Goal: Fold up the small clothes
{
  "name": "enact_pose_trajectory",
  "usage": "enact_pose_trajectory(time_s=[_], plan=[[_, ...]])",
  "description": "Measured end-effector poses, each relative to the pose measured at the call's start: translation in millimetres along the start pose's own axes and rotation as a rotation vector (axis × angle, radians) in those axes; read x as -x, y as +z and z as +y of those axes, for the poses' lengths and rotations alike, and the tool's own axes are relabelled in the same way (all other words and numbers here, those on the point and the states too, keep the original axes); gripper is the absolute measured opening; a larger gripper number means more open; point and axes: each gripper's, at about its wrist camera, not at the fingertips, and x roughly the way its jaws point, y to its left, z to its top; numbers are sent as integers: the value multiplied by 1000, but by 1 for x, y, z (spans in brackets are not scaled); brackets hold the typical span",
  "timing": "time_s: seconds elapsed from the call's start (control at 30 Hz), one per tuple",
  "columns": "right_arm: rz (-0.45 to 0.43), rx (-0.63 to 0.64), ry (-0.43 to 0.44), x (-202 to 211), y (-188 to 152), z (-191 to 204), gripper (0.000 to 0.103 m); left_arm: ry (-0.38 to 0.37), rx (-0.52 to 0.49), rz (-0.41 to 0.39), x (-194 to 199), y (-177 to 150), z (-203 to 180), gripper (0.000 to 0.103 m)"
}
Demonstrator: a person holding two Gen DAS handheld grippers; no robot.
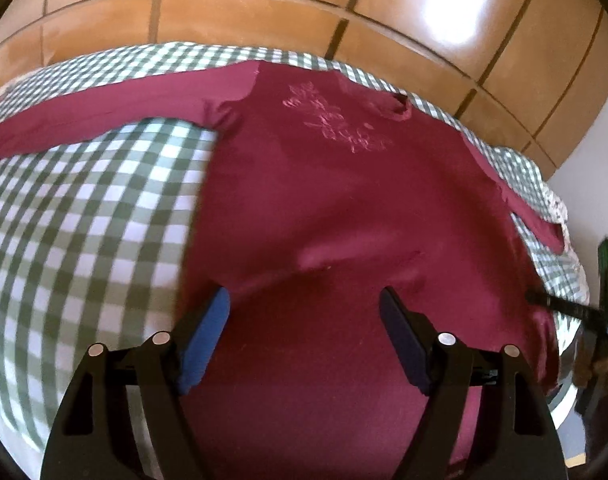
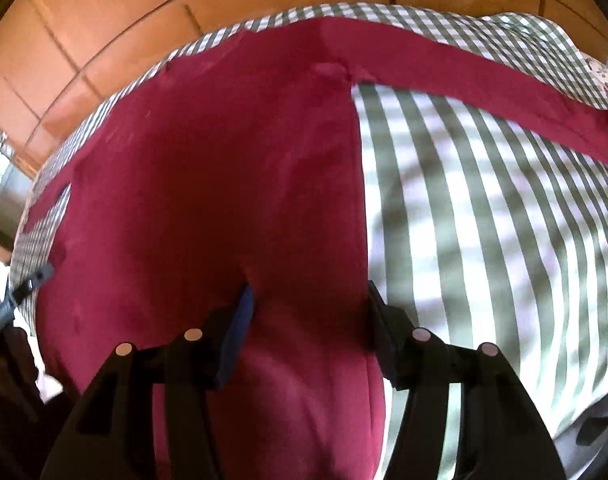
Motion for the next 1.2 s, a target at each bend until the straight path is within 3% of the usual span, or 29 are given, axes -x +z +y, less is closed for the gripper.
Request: enact_pose_trajectory(time_s=[0.03, 0.1, 0.17, 0.27, 0.3, 0.33, 0.37, 0.4, 0.43, 0.5, 0.63, 0.73, 0.77, 0.83, 0.9, 0.97, 1.07, 1.2], plan=[[9, 6, 2, 2, -6, 2, 55, 7, 10, -6, 4, -1, 3, 71], [19, 18, -7, 7, -19, 5, 43, 46, 37, -25, 13, -1, 10, 71], [27, 19, 0, 11, -25, 6, 15, 43, 77, -33, 20, -2, 20, 71], [24, 3, 4, 16, -28, 4, 10, 58, 95, 20, 16, -6, 30, 68], [18, 4, 1, 18, -28, 4, 10, 60, 94, 32, 15, -7, 32, 58], [8, 1, -1, 22, -27, 4, 9, 68, 82, 43, 14, -9, 32, 30], [-4, -6, 1, 27, -30, 2, 9, 72, 55, 60, 14, -10, 31, 17], [-23, -18, 12, 35, -31, 1, 9, 76, 42, 60, 16, -11, 31, 7], [-39, -30, 25, 42, -31, -1, 9, 76, 34, 51, 21, -12, 32, 4], [-66, -41, 38, 54, -35, -9, 9, 70, 21, 59, 24, -14, 33, 4], [40, -40, -23, 28, -47, -17, 9, 80, -2, 83, 25, -19, 34, 4], [34, -48, -24, 27, -47, -16, 16, 104, -39, 71, 30, -17, 26, 8], [35, -52, -16, 26, -46, -18, 22, 103, -39, 62, 31, -15, 26, 14], [32, -51, -15, 25, -44, -20, 31, 120, -44, 23, 34, -7, 24, 48], [28, -57, -6, 24, -40, -18, 47, 113, -60, -36, 38, 3, 17, 58], [12, -61, -20, 26, -37, -17, 60, 103, -96, -56, 35, 15, 6, 58], [-5, -77, -38, 34, -39, -21, 61, 122, -136, -57, 16, 31, -10, 58], [-93, -179, -21, 48, -29, -33, 61, 145, -177, -30, -16, 46, -30, 58]])
